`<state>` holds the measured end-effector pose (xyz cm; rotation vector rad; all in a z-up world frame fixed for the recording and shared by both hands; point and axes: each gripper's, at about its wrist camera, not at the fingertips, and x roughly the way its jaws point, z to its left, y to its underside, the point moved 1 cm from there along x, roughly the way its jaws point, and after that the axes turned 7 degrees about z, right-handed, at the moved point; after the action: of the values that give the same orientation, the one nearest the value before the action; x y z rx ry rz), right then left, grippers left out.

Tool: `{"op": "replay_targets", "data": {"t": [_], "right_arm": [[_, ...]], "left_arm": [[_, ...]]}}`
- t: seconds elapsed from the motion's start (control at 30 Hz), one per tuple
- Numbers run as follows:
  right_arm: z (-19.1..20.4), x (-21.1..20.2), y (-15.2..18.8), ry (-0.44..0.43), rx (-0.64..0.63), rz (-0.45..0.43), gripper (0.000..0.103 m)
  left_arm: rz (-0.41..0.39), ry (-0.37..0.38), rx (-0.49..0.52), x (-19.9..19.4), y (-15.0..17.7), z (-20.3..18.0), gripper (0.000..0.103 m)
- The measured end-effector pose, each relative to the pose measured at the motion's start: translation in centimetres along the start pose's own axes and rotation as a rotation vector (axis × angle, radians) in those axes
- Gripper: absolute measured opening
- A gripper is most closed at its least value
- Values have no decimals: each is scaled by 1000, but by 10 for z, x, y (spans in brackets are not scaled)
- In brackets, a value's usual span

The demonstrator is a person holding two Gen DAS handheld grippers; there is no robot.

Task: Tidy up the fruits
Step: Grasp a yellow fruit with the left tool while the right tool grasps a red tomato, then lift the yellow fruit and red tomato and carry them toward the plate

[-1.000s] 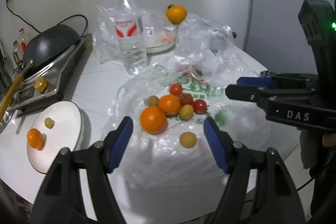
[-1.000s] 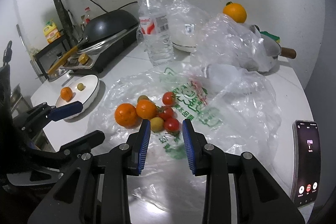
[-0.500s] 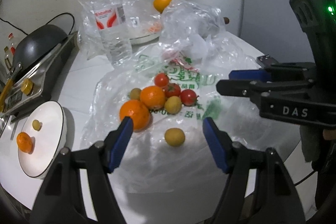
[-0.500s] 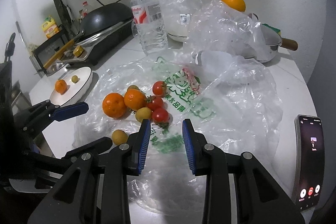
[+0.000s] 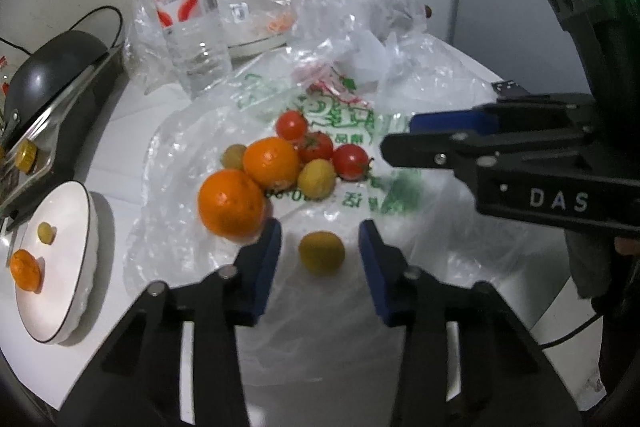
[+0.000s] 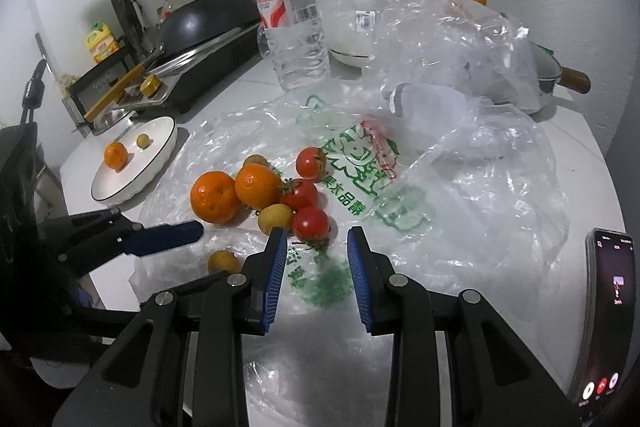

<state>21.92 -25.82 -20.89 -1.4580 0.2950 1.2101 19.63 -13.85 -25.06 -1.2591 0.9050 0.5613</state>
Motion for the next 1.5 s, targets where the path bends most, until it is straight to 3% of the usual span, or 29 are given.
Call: {"op": "replay_targets", "data": {"t": [0.4,0.53,0.7,1.07,1.13,1.5], "right_arm": [[0,24,-7,-29,-5,48,33],[0,31,-11,-28,-5,59,33],[1,39,-14,-18,-15,83,33],[1,49,-13,17,-16,111,33],[1,50,-13,25,-21,112,27],[11,29,-13,51,-20,62,27]], "left_arm": [[46,24,12,12,1,3,37],[58,33,19,15,1,3,28],[57,43,23,14,2,4,28],[22,65,38,4,1,5,28],[20,66,38,3,1,5,28],[-36,71,32,-16,4,7,28]]}}
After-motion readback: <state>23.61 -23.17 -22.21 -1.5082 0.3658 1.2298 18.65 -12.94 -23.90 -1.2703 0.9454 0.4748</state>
